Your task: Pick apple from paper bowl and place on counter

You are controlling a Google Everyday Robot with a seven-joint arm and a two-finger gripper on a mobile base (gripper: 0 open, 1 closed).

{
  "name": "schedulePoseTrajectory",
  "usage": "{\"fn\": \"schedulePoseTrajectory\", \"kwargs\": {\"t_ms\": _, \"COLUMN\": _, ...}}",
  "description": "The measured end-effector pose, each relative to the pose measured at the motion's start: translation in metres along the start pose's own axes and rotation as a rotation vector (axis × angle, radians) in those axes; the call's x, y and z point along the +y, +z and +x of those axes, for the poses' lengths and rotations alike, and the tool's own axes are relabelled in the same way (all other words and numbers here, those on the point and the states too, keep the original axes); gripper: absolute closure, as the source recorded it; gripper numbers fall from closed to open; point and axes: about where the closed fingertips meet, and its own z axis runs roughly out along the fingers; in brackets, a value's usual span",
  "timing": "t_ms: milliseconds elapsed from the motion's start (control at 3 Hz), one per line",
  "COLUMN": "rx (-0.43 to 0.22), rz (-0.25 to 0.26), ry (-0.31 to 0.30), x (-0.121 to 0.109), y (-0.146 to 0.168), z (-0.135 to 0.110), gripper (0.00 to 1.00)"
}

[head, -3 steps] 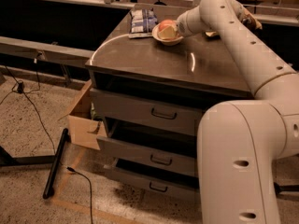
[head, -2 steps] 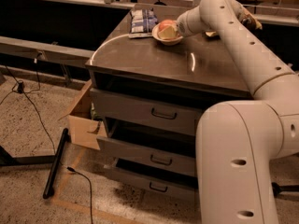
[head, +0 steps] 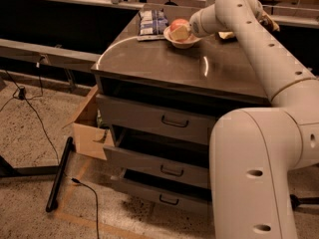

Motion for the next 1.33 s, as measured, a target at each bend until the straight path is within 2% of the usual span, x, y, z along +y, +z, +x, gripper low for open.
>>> {"fn": "schedulePoseTrajectory", "kwargs": {"t_ms": 667, "rx": -0.069, "rz": 0.038, "ry": 0.031, "x": -0.024, "y": -0.046, "z": -0.017, "gripper": 1.0}}
{"fn": "schedulePoseTrajectory", "kwargs": {"t_ms": 1000, "rx": -0.073, "rz": 0.089, "ry": 0.063, "x": -0.048, "y": -0.08, "z": -0.009, "gripper": 1.0}}
{"fn": "schedulePoseTrajectory", "kwargs": {"t_ms": 1333, "rx": -0.042, "rz": 0.159, "ry": 0.102, "x": -0.074, "y": -0.123, "z": 0.016, "gripper": 1.0}}
